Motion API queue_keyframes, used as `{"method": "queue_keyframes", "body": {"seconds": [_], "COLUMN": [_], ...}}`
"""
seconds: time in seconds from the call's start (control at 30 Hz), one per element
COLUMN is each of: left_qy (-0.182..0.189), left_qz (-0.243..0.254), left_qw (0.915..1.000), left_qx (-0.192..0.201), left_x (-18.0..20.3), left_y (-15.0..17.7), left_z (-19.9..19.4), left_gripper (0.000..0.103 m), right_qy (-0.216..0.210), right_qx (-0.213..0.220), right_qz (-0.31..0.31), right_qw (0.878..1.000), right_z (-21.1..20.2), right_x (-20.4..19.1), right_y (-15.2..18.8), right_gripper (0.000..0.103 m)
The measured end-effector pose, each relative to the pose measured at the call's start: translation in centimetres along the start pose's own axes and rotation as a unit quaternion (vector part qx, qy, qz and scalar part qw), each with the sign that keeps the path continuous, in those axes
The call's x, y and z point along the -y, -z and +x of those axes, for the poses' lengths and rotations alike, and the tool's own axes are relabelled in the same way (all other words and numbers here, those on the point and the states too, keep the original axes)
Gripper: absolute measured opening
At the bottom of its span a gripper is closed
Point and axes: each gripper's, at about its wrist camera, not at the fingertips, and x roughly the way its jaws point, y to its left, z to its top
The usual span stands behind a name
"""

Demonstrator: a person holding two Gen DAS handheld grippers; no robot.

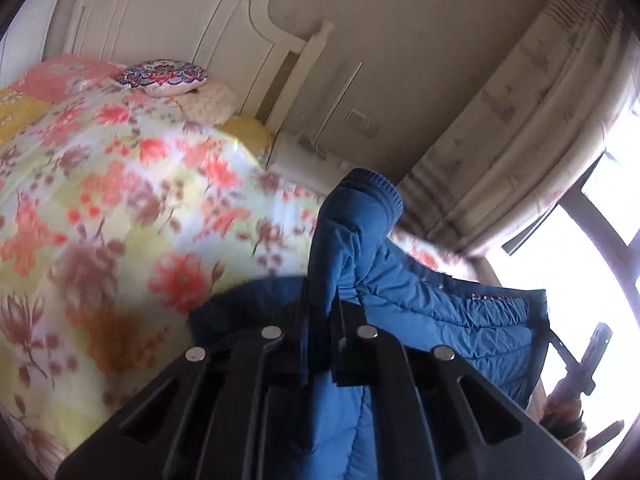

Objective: Fold large clothes

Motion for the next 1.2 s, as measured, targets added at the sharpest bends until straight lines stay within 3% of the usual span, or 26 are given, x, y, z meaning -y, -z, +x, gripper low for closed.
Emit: {"method": "queue_keyframes", "body": {"seconds": [0.1,0.17,0.23,0.3,0.37,0.4,0.43,0.47,0.5,0.53,0.6,0.7,0.77,0.8,0.83,0.87,0.9,0.97,1.07,1.13,1.2], "left_qy": [-0.01,-0.041,-0.056,-0.099,-0.099,-0.091,-0.081,-0.065,-0.05,-0.032,-0.029,-0.038,-0.043,-0.05,-0.056,-0.064,-0.064,-0.053,-0.037,-0.06,-0.088], "left_qz": [-0.025,-0.026,-0.032,-0.032,-0.057,-0.071,-0.083,-0.104,-0.115,-0.123,-0.113,-0.076,-0.063,-0.051,-0.044,-0.04,-0.03,-0.016,-0.01,0.007,0.001], "left_qw": [0.9996,0.9982,0.9958,0.9897,0.9869,0.9864,0.9862,0.9853,0.9853,0.9862,0.9887,0.9919,0.9914,0.9904,0.9889,0.9886,0.9912,0.9956,0.998,0.997,0.9944], "left_qx": [-0.014,-0.035,-0.065,-0.098,-0.114,-0.117,-0.118,-0.119,-0.115,-0.107,-0.095,-0.095,-0.106,-0.118,-0.13,-0.13,-0.112,-0.075,-0.049,-0.048,-0.059], "left_x": [0.1,0.1,-0.6,-2.0,-4.1,-5.1,-5.9,-6.9,-7.4,-7.8,-7.8,-6.9,-6.3,-5.7,-5.4,-5.1,-4.4,-3.2,-1.8,-1.1,-2.0], "left_y": [-2.7,-3.5,-2.9,-1.0,0.8,1.3,1.6,1.6,1.6,1.4,1.1,0.9,1.0,1.3,1.5,1.6,1.5,0.8,-0.4,-0.7,-0.2], "left_z": [2.1,5.2,8.0,11.6,13.3,13.7,13.7,13.6,13.3,12.9,12.1,12.1,12.7,13.4,13.9,14.0,13.2,11.2,9.3,9.8,11.8], "left_gripper": [0.007,0.007,0.007,0.007,0.013,0.022,0.038,0.049,0.066,0.074,0.08,0.079,0.071,0.04,0.022,0.017,0.007,0.006,0.006,0.006,0.006], "right_qy": [0.025,0.047,0.004,0.004,-0.005,-0.008,-0.008,-0.015,-0.023,-0.032,-0.061,-0.077,-0.067,-0.067,-0.058,-0.031,-0.013,-0.002,0.001,0.05,0.07], "right_qx": [0.007,0.001,-0.052,-0.085,-0.121,-0.136,-0.155,-0.168,-0.162,-0.148,-0.121,-0.104,-0.121,-0.136,-0.149,-0.159,-0.153,-0.096,-0.065,-0.06,-0.069], "right_qz": [0.02,0.037,0.074,0.086,0.101,0.112,0.127,0.149,0.166,0.175,0.196,0.177,0.13,0.098,0.066,0.037,0.024,0.03,0.06,0.057,0.086], "right_qw": [0.999,0.998,0.996,0.993,0.987,0.984,0.98,0.974,0.972,0.973,0.971,0.976,0.982,0.984,0.985,0.986,0.988,0.995,0.996,0.995,0.991], "right_z": [1.3,3.4,6.9,9.5,11.4,12.0,12.6,13.1,13.0,12.6,11.7,11.3,12.0,12.8,13.4,13.8,13.6,11.1,8.9,9.1,10.4], "right_x": [0.9,2.0,3.3,3.8,4.5,4.8,5.5,6.4,7.1,7.4,8.2,7.6,5.8,4.6,3.5,2.4,2.0,1.8,2.9,3.6,5.4], "right_y": [-3.0,-4.1,-3.5,-1.6,0.8,1.5,2.4,3.2,3.6,3.8,3.9,3.2,2.7,2.7,2.8,2.7,2.6,1.4,0.0,-0.2,0.1], "right_gripper": [0.005,0.005,0.005,0.006,0.008,0.017,0.034,0.078,0.099,0.099,0.099,0.099,0.091,0.067,0.047,0.019,0.012,0.008,0.006,0.003,0.003]}}
